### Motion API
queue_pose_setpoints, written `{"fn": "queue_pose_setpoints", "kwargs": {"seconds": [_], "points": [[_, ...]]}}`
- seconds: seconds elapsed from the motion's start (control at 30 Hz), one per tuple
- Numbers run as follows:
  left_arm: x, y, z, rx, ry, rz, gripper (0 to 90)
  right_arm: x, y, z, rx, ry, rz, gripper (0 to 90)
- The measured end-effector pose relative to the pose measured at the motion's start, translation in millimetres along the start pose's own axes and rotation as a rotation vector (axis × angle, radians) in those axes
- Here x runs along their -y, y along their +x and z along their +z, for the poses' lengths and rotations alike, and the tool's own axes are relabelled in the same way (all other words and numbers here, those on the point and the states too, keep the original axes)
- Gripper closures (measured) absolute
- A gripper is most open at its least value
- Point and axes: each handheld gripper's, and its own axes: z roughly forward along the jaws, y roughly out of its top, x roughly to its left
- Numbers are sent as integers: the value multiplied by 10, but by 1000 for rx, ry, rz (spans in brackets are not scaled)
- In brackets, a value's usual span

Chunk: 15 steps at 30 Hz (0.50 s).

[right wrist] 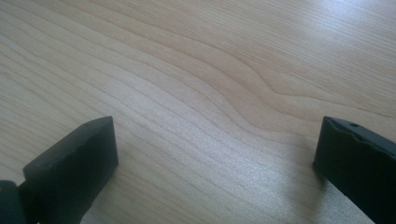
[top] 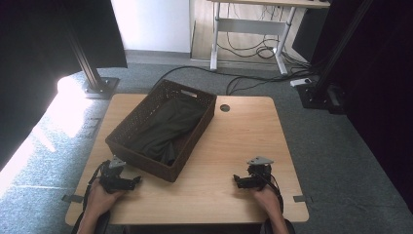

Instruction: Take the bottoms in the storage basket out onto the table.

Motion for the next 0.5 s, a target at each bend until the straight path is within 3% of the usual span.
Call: {"fn": "queue_pose_setpoints", "kwargs": {"seconds": [0.5], "points": [[1,2,-23,9,15,4,0,5,2,-5,-2,-1,-2,0]]}}
